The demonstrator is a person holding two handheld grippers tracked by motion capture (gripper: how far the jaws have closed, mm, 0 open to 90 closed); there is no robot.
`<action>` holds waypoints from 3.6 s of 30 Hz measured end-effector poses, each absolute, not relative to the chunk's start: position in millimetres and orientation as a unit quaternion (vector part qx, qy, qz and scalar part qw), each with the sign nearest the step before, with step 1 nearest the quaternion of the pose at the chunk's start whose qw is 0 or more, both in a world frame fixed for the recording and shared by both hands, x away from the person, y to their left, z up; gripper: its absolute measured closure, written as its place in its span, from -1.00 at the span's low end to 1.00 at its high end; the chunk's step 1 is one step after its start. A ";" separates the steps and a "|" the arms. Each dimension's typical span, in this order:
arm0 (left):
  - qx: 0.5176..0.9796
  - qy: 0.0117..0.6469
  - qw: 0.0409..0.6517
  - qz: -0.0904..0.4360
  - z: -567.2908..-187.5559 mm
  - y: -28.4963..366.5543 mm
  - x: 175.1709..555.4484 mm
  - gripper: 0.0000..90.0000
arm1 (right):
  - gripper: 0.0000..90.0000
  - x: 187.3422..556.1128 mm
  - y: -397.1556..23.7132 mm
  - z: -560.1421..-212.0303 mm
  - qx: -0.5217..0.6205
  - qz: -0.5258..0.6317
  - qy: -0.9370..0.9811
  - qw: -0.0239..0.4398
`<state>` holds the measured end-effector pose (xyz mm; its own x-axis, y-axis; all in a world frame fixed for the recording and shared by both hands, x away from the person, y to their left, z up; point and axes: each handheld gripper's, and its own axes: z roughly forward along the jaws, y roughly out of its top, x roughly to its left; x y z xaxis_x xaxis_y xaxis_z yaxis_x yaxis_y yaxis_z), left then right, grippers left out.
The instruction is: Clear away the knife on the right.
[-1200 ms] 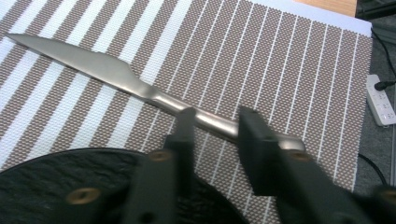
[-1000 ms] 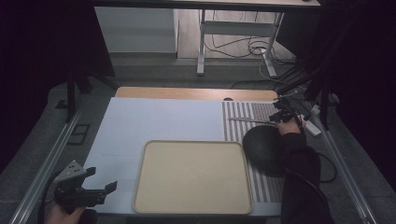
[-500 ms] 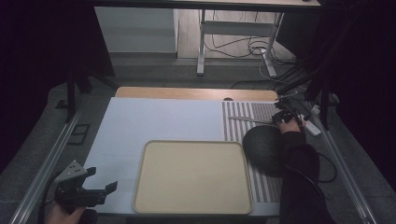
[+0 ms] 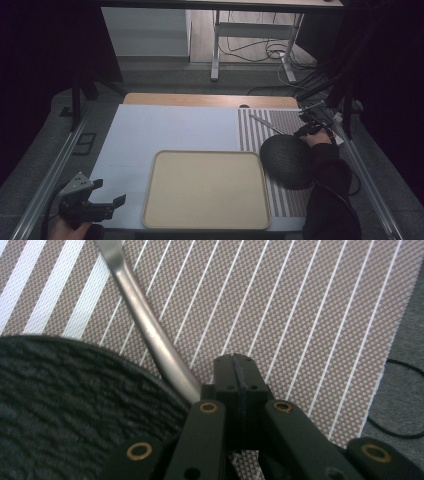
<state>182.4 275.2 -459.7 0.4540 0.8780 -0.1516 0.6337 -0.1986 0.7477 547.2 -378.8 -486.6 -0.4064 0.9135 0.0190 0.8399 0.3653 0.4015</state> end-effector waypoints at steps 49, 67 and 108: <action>0.761 0.497 0.388 0.153 -460.1 274.8 183.4 -0.91 | 0.71 567.4 -333.1 -490.1 0.490 0.174 0.844 0.130; 0.759 0.500 0.389 0.151 -460.1 275.3 183.5 -0.91 | 0.79 565.8 -346.0 -484.4 0.455 0.160 0.861 0.158; 0.761 0.497 0.388 0.154 -459.7 274.4 183.5 -0.91 | 0.79 507.7 -329.7 -448.5 0.450 0.219 0.857 0.122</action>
<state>183.5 274.4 -459.7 0.4588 0.8756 -0.1512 0.6359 -0.2047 0.7442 507.7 -329.7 -448.5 -0.5655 0.8246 -0.0122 0.7181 0.4996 0.4844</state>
